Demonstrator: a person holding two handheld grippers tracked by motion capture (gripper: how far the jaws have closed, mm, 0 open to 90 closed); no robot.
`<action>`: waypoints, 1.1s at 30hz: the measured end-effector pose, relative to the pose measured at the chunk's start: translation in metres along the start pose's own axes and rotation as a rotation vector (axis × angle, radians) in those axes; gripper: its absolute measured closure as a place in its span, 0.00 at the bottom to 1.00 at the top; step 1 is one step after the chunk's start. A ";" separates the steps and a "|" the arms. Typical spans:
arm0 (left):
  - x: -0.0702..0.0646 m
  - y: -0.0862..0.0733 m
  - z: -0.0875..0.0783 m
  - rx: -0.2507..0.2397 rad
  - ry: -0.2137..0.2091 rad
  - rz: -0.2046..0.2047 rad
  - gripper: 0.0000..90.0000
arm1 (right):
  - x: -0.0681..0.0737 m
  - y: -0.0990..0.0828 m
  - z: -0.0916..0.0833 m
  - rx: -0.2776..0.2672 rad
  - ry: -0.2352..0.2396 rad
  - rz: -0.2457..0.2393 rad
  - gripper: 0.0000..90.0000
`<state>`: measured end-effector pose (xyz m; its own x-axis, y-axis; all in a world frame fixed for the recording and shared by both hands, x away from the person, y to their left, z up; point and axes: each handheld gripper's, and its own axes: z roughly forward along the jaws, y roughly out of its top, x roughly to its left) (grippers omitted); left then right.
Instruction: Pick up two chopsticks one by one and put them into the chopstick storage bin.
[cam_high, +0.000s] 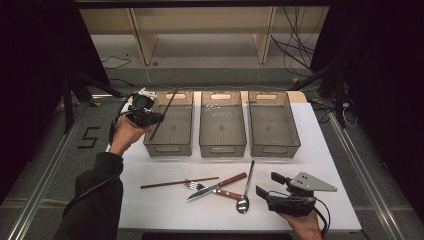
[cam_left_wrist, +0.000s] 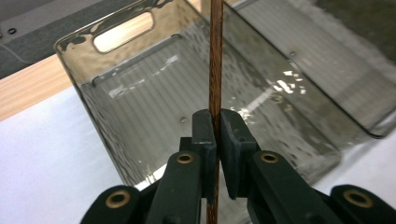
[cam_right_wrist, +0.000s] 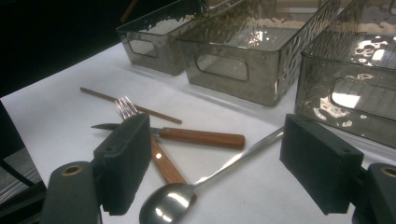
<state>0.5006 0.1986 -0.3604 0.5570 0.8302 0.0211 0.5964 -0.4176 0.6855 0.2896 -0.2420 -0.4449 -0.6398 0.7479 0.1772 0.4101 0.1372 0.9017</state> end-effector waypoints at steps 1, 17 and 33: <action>0.001 0.000 0.002 0.002 0.010 -0.002 0.94 | 0.000 0.000 0.000 -0.001 0.000 0.000 0.28; 0.010 -0.016 0.027 0.033 0.044 -0.038 0.94 | 0.001 0.000 0.000 -0.001 0.005 -0.005 0.28; 0.011 -0.028 0.042 0.103 0.039 -0.072 0.92 | 0.001 0.000 0.000 0.001 0.007 -0.005 0.28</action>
<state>0.5144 0.2034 -0.4102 0.4890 0.8723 0.0038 0.6913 -0.3902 0.6082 0.2887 -0.2411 -0.4446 -0.6462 0.7427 0.1754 0.4075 0.1415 0.9022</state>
